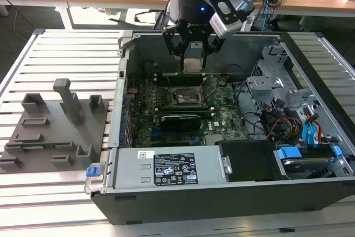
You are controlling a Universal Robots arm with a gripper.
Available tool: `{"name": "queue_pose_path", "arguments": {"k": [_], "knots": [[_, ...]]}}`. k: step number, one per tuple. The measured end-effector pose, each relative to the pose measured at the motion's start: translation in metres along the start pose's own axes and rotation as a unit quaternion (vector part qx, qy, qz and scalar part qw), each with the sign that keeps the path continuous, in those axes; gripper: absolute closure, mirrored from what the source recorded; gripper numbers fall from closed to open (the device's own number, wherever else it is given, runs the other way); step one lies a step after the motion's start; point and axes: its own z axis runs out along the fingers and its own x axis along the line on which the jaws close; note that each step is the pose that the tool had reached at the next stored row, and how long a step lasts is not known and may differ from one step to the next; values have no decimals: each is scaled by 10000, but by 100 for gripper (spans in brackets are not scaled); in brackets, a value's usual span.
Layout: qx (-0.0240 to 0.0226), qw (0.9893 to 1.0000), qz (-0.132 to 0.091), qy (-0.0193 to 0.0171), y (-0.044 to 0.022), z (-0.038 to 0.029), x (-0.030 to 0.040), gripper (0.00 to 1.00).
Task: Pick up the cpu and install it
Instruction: 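Pick up the cpu and move it towards the insertion slot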
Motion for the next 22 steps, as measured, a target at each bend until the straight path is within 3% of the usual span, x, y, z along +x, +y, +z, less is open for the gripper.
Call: {"name": "queue_pose_path", "arguments": {"k": [22], "knots": [[0, 10000, 0, 0, 74, 186, -212, 45]]}}
